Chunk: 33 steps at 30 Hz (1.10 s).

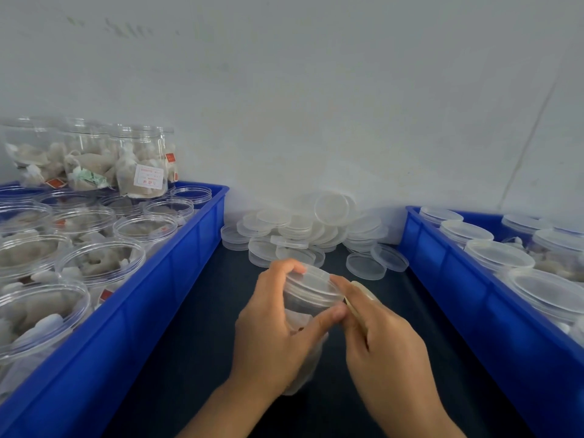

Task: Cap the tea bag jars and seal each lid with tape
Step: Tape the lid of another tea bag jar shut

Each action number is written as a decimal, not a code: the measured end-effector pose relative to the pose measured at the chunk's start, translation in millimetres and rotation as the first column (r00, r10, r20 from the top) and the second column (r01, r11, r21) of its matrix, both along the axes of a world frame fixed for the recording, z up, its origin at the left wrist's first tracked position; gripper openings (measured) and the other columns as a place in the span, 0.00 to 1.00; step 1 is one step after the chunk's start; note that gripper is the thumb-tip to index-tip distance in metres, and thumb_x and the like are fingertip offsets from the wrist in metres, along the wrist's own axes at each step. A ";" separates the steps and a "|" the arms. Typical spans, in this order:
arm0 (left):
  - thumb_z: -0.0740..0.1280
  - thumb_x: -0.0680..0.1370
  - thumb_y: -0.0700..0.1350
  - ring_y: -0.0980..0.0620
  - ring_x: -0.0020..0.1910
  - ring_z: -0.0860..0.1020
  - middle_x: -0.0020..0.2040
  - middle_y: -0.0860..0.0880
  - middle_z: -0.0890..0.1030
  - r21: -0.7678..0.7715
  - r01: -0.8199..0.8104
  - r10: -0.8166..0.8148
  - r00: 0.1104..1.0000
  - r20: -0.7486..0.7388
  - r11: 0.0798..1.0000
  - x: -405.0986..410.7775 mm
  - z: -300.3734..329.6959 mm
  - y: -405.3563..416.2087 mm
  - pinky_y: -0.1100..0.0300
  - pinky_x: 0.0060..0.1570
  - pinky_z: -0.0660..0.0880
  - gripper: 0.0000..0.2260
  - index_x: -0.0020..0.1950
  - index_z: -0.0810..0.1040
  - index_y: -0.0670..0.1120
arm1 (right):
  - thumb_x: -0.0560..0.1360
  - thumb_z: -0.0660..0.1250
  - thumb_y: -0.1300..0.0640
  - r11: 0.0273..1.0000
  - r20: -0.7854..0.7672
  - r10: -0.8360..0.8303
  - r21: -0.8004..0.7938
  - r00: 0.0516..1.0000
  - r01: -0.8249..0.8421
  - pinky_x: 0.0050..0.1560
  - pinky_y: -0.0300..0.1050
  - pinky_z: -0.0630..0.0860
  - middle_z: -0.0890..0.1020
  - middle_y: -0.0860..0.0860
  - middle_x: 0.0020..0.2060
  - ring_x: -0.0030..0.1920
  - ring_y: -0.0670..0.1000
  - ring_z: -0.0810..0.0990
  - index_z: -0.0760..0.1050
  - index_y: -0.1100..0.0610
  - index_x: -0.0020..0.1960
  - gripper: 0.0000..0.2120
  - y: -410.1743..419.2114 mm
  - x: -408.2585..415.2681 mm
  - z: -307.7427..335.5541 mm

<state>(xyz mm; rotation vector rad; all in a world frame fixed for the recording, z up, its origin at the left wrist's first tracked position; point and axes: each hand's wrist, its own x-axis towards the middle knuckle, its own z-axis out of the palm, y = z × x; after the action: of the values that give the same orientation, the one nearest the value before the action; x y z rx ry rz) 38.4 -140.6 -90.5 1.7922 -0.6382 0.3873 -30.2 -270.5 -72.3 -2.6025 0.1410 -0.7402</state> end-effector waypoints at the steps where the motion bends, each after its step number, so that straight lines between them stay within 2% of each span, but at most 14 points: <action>1: 0.67 0.62 0.74 0.60 0.48 0.80 0.50 0.58 0.80 -0.001 0.001 -0.001 1.000 -0.023 1.000 1.5 1.6 1.8 0.62 0.46 0.78 0.28 0.56 0.67 0.64 | 0.80 0.54 0.46 1.000 0.007 0.009 -0.009 1.000 -0.009 0.48 0.38 0.76 0.80 0.42 0.51 0.48 0.43 0.78 0.60 0.34 0.72 0.21 0.1 0.0 -0.3; 4: 0.71 0.59 0.71 0.60 0.47 0.81 0.47 0.58 0.81 -0.069 0.031 -0.038 0.993 -0.114 0.997 6.0 5.2 5.8 0.56 0.46 0.81 0.28 0.53 0.68 0.63 | 0.79 0.48 0.44 0.998 -0.007 0.053 -0.046 0.999 -0.054 0.51 0.39 0.76 0.79 0.43 0.56 0.53 0.45 0.78 0.55 0.33 0.73 0.22 1.5 0.0 2.3; 7: 0.73 0.59 0.69 0.57 0.46 0.82 0.47 0.57 0.82 -0.111 0.037 -0.052 0.990 -0.130 0.993 8.1 4.9 8.6 0.51 0.45 0.81 0.27 0.51 0.69 0.61 | 0.78 0.43 0.41 0.992 -0.060 0.091 -0.077 0.994 -0.095 0.52 0.40 0.76 0.77 0.41 0.59 0.55 0.45 0.77 0.52 0.31 0.72 0.23 -0.7 -3.0 8.1; 12: 0.75 0.59 0.66 0.57 0.46 0.82 0.47 0.56 0.82 -0.120 0.071 -0.083 0.992 -0.100 0.990 7.2 5.7 11.2 0.52 0.44 0.81 0.26 0.50 0.70 0.59 | 0.79 0.48 0.41 0.986 -0.105 0.085 -0.134 0.991 -0.099 0.55 0.38 0.73 0.75 0.39 0.61 0.59 0.43 0.74 0.52 0.30 0.72 0.22 -11.4 -5.5 16.5; 15: 0.77 0.58 0.64 0.57 0.47 0.82 0.48 0.56 0.83 -0.128 0.138 -0.153 0.982 -0.114 0.982 9.8 6.2 11.9 0.53 0.45 0.81 0.26 0.49 0.71 0.59 | 0.74 0.42 0.36 0.988 -0.172 0.081 -0.118 0.982 -0.103 0.57 0.40 0.73 0.75 0.40 0.62 0.60 0.45 0.74 0.43 0.25 0.70 0.25 -14.5 -6.5 21.1; 18: 0.78 0.58 0.61 0.56 0.48 0.82 0.49 0.56 0.83 -0.154 0.202 -0.223 0.966 -0.132 0.967 12.5 7.0 13.7 0.58 0.46 0.80 0.25 0.48 0.71 0.58 | 0.69 0.40 0.34 0.989 -0.192 0.092 -0.096 0.977 -0.112 0.58 0.41 0.72 0.75 0.44 0.62 0.61 0.48 0.73 0.38 0.18 0.62 0.23 -16.4 -6.9 22.6; 21: 0.79 0.58 0.58 0.54 0.49 0.83 0.50 0.54 0.83 -0.186 0.262 -0.290 0.946 -0.148 0.947 15.6 6.5 16.6 0.59 0.45 0.80 0.25 0.49 0.72 0.56 | 0.71 0.43 0.34 0.991 -0.223 0.120 -0.027 0.967 -0.129 0.56 0.41 0.73 0.75 0.48 0.62 0.61 0.49 0.73 0.40 0.14 0.58 0.21 -16.9 -4.5 21.4; 24: 0.80 0.60 0.53 0.51 0.50 0.83 0.51 0.51 0.83 -0.218 0.340 -0.376 0.915 -0.150 0.915 18.2 6.2 18.0 0.62 0.44 0.79 0.26 0.51 0.71 0.52 | 0.69 0.45 0.32 0.988 -0.229 0.155 0.042 0.961 -0.149 0.50 0.38 0.72 0.76 0.45 0.61 0.59 0.46 0.75 0.42 0.14 0.60 0.23 -19.0 -1.9 20.5; 27: 0.79 0.61 0.52 0.50 0.51 0.82 0.52 0.50 0.82 -0.227 0.395 -0.437 0.881 -0.183 0.890 21.4 5.8 18.2 0.62 0.46 0.78 0.26 0.52 0.70 0.50 | 0.70 0.52 0.33 0.961 -0.179 0.242 0.183 0.954 -0.210 0.60 0.43 0.74 0.77 0.37 0.59 0.60 0.42 0.75 0.54 0.18 0.63 0.23 -21.1 -0.6 21.8; 29: 0.78 0.63 0.51 0.50 0.52 0.82 0.52 0.51 0.82 -0.219 0.423 -0.465 0.861 -0.205 0.879 22.0 6.2 18.1 0.62 0.47 0.78 0.26 0.54 0.69 0.51 | 0.70 0.57 0.35 0.937 -0.145 0.282 0.255 0.948 -0.240 0.62 0.49 0.75 0.79 0.41 0.58 0.60 0.45 0.76 0.62 0.22 0.63 0.22 -19.8 -0.7 21.4; 31: 0.77 0.63 0.54 0.53 0.52 0.82 0.51 0.56 0.81 -0.191 0.410 -0.444 0.872 -0.206 0.892 21.2 6.4 17.3 0.63 0.46 0.78 0.28 0.57 0.67 0.52 | 0.71 0.60 0.36 0.930 -0.121 0.281 0.278 0.952 -0.239 0.60 0.52 0.76 0.81 0.45 0.55 0.58 0.49 0.78 0.66 0.23 0.62 0.20 -18.2 -0.3 19.5; 33: 0.78 0.60 0.61 0.58 0.52 0.80 0.52 0.61 0.79 -0.140 0.306 -0.330 0.924 -0.195 0.942 16.4 6.5 14.2 0.63 0.46 0.78 0.32 0.57 0.67 0.58 | 0.73 0.62 0.40 0.932 -0.092 0.255 0.287 0.962 -0.220 0.58 0.51 0.77 0.82 0.46 0.53 0.56 0.50 0.79 0.67 0.24 0.61 0.19 -17.8 0.9 15.8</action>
<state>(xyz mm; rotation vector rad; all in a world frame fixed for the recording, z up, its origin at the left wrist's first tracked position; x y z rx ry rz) 54.8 -126.4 -84.0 1.5672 -0.7253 0.0028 -29.3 -288.3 -56.5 -2.3450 -0.0337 -0.4332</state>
